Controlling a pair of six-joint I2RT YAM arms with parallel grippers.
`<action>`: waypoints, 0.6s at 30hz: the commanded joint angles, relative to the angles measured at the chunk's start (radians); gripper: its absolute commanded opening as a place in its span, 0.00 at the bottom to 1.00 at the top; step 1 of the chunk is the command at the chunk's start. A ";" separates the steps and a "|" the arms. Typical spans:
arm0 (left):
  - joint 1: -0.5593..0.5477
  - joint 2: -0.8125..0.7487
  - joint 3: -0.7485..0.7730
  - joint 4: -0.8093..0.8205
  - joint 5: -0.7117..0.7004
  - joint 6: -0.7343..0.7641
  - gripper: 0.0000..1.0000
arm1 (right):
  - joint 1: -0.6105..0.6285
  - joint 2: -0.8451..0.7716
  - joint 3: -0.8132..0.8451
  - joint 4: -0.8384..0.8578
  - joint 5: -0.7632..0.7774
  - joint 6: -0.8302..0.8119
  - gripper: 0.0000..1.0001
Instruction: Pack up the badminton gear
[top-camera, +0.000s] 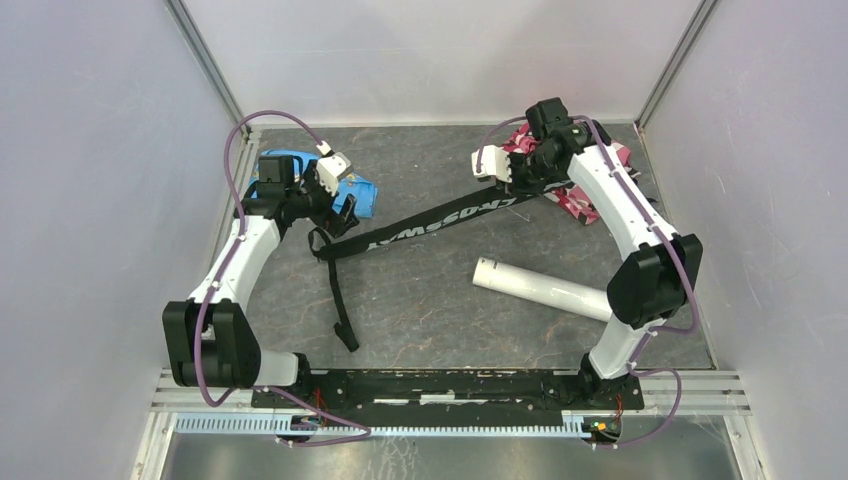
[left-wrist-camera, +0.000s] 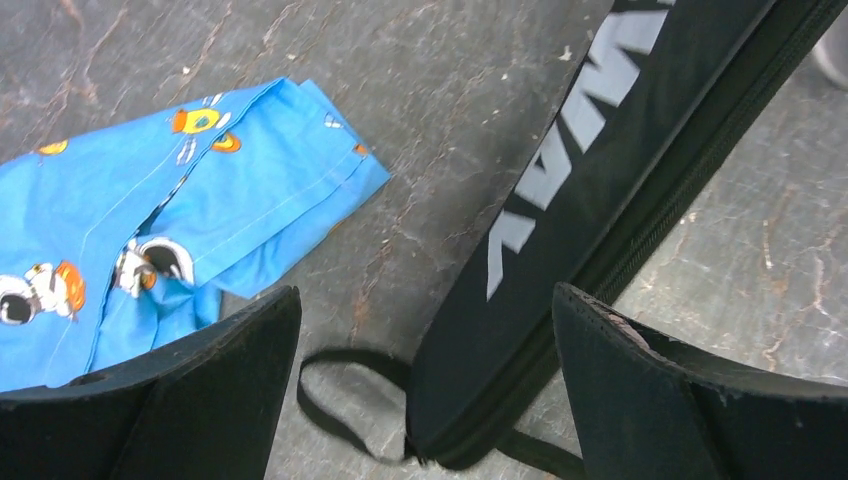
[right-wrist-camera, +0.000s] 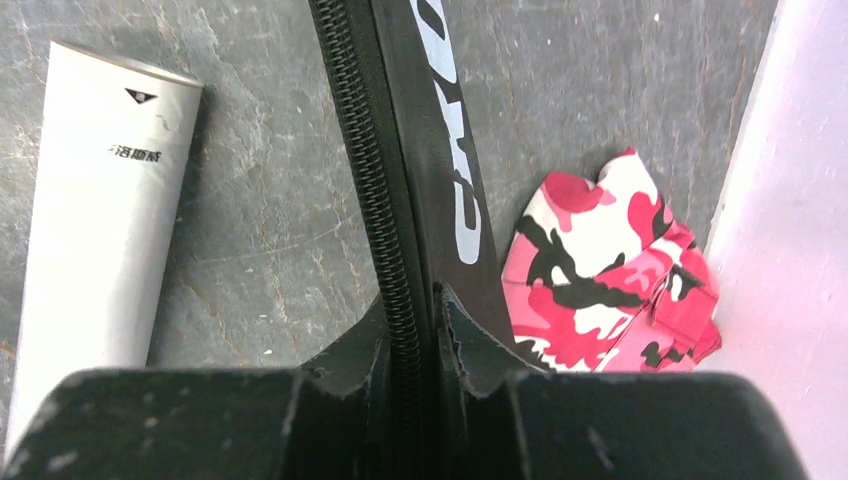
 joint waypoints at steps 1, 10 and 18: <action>0.000 -0.037 0.044 0.038 0.140 0.011 1.00 | 0.017 -0.011 0.072 0.029 -0.100 -0.053 0.00; -0.017 -0.047 0.041 0.023 0.202 0.031 1.00 | 0.071 -0.010 0.047 0.181 -0.110 -0.012 0.00; -0.018 -0.062 0.010 0.218 0.036 -0.220 0.99 | 0.174 -0.006 -0.070 0.399 0.045 0.079 0.01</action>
